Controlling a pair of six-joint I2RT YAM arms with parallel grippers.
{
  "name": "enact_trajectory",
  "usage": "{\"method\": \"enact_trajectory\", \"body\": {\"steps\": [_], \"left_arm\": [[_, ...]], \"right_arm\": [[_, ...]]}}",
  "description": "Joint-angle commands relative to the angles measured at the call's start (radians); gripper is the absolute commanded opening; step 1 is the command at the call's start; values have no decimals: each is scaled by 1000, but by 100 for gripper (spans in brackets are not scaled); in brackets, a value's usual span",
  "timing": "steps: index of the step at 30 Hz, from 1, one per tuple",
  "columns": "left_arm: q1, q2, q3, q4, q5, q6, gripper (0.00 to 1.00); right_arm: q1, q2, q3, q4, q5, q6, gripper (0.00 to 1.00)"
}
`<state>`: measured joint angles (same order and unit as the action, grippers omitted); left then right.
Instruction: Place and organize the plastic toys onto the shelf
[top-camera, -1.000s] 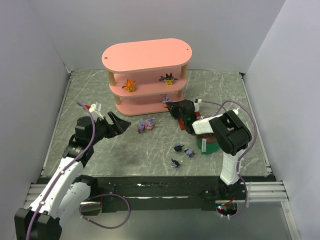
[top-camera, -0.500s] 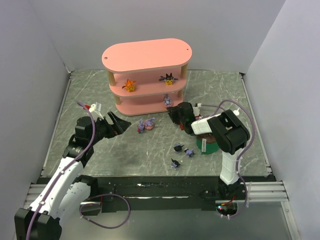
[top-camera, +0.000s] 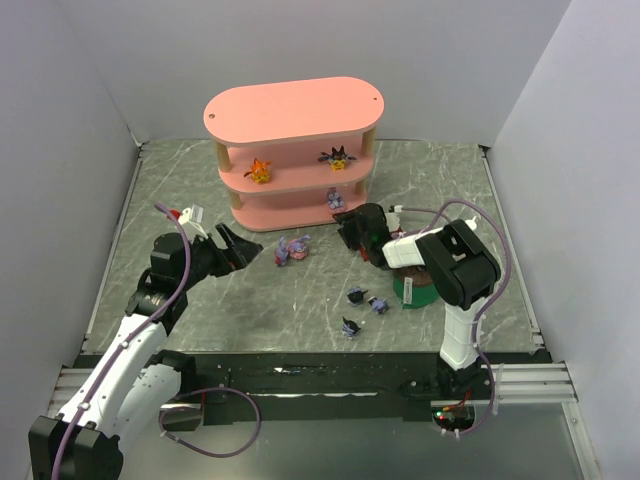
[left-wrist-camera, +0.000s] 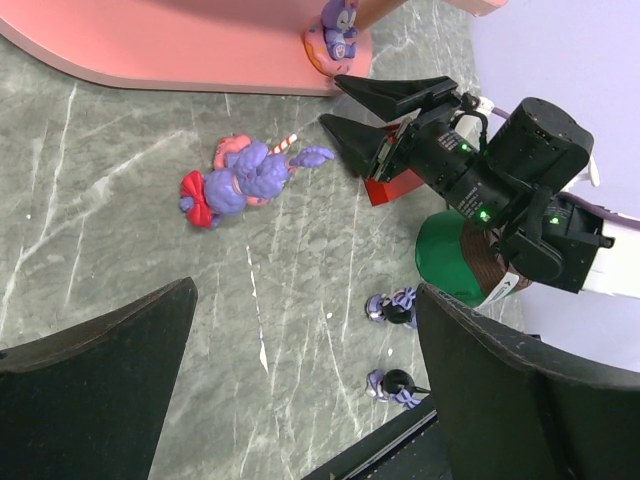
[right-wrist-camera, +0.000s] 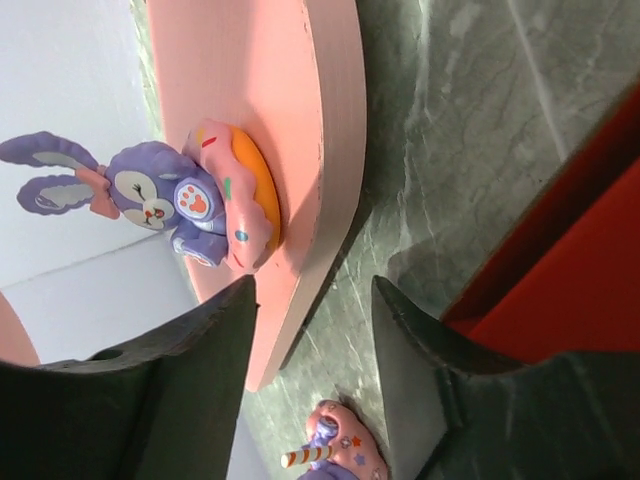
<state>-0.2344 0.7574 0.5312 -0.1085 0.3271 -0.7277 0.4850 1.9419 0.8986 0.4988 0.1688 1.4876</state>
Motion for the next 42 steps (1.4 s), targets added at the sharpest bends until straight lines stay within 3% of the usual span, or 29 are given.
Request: {"method": "enact_trajectory", "body": {"steps": [1, 14, 16, 19, 23, 26, 29, 33, 42], "left_arm": [[-3, -6, 0, 46, 15, -19, 96], [-15, 8, 4, 27, 6, 7, 96], [-60, 20, 18, 24, -49, 20, 96], [-195, 60, 47, -31, -242, 30, 97], [-295, 131, 67, 3, -323, -24, 99], [-354, 209, 90, 36, -477, -47, 90], [-385, 312, 124, 53, -558, -42, 77], [-404, 442, 171, 78, -600, -9, 67], [-422, 605, 289, 92, -698, 62, 58]], "right_arm": [[-5, -66, 2, -118, 43, -59, 60], [-5, -299, -84, -127, -40, -240, 66], [0, -375, -125, -155, -51, -285, 66], [3, -463, -167, -216, -58, -342, 67], [6, -572, -185, -273, -72, -452, 67], [7, -641, -171, -315, -83, -541, 67], [7, -702, -159, -339, -110, -608, 67], [9, -780, -158, -365, -149, -670, 67], [10, -932, -210, -411, -183, -730, 67]]}}
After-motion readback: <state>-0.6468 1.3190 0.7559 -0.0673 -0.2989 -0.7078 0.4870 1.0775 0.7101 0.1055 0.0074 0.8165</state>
